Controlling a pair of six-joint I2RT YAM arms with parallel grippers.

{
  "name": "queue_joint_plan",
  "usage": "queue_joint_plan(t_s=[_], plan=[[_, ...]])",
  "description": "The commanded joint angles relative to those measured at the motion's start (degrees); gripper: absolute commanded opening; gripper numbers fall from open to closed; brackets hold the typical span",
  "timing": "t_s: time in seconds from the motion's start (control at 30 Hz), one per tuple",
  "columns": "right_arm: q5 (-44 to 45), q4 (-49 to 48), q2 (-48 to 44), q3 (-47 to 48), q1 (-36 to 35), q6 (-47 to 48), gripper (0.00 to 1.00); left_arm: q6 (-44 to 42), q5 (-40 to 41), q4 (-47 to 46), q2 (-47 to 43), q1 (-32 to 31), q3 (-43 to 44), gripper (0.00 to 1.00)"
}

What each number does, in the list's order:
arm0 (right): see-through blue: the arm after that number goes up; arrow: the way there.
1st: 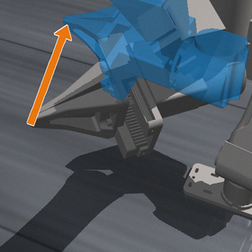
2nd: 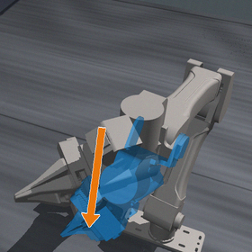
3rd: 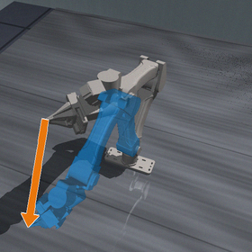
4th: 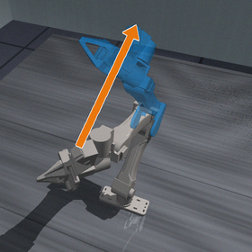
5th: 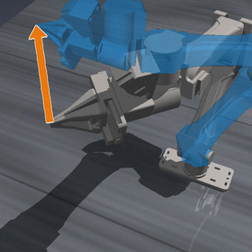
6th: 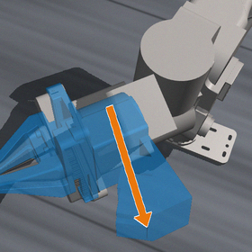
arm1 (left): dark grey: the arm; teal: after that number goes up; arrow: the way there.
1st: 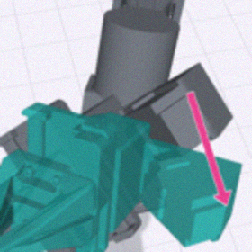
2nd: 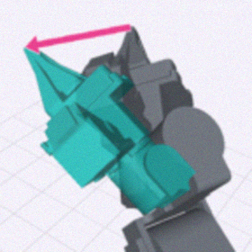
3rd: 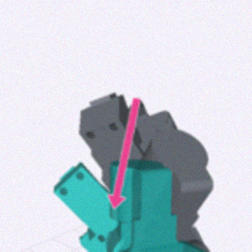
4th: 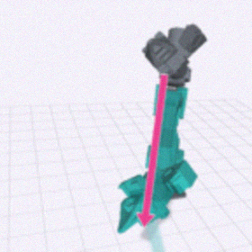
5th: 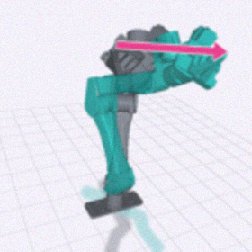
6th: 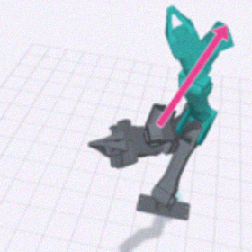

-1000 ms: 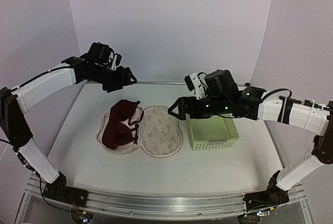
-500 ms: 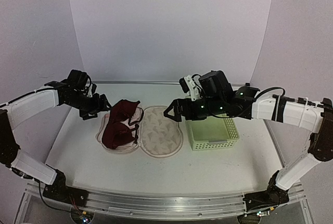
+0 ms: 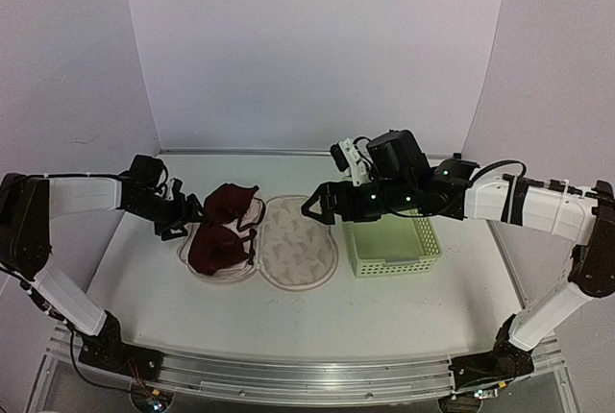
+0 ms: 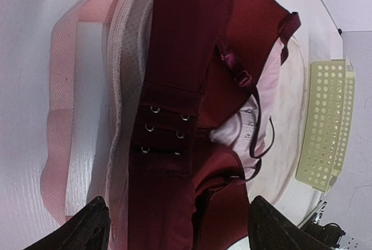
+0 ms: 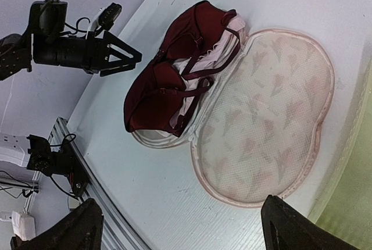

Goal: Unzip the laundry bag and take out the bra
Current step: Pick up the bra from the laundry bag.

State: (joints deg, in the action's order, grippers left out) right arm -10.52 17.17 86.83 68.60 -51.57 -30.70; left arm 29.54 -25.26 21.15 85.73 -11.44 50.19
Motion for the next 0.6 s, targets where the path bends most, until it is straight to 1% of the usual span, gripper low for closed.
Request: queue_joint_plan(t_s=[0.0, 0.2, 0.33, 0.57], plan=[[0.14, -2.40, -2.53, 0.63, -0.35, 0.15, 0.96, -2.43, -2.50, -4.83, 4.29, 1.18, 2.44, 0.82], [0.77, -2.32, -3.80, -0.52, -0.36, 0.04, 0.97, -4.26, -2.93, -5.13, 10.65, 2.87, 6.61, 0.81], [1.10, -2.32, -4.28, -1.00, -0.37, 0.02, 0.97, -4.69, -5.02, -5.43, 13.46, 3.57, 9.45, 0.81], [1.46, -2.32, -4.47, -1.34, -0.36, -0.15, 0.98, -6.24, -11.84, -6.74, 17.56, 4.36, 10.41, 0.79]])
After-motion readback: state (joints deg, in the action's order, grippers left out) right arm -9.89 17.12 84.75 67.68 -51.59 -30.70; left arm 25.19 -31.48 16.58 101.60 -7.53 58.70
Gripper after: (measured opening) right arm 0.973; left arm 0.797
